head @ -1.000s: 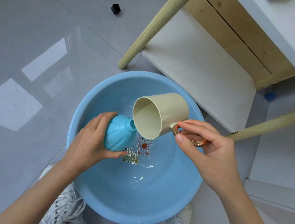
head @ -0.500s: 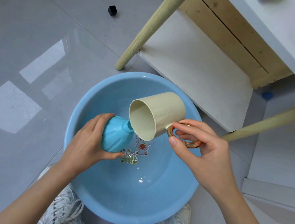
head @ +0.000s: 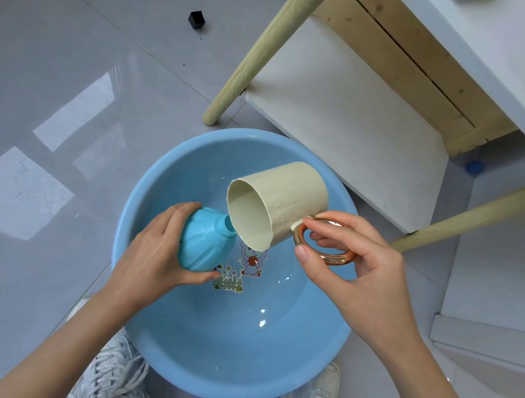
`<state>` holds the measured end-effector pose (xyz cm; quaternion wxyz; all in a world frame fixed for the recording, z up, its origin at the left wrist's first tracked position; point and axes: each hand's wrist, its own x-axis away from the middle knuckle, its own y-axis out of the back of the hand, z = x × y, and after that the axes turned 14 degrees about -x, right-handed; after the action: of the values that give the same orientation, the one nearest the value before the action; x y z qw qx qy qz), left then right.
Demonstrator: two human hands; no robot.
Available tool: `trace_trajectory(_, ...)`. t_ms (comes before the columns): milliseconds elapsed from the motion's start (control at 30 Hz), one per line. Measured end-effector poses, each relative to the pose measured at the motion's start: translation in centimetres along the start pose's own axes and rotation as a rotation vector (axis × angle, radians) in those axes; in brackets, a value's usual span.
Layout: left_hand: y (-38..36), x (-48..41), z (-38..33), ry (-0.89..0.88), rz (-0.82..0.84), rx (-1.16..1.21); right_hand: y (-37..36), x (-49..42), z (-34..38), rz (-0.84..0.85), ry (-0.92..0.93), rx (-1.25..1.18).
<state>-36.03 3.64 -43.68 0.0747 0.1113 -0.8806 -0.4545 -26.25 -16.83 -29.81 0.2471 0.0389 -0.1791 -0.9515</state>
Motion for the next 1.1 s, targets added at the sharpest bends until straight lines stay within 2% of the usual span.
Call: trace_trajectory(1100,-0.17,0.02,0.16,-0.001,-0.003,-0.002,-0.17,0.0,0.54,0.025,0.101,0.111)
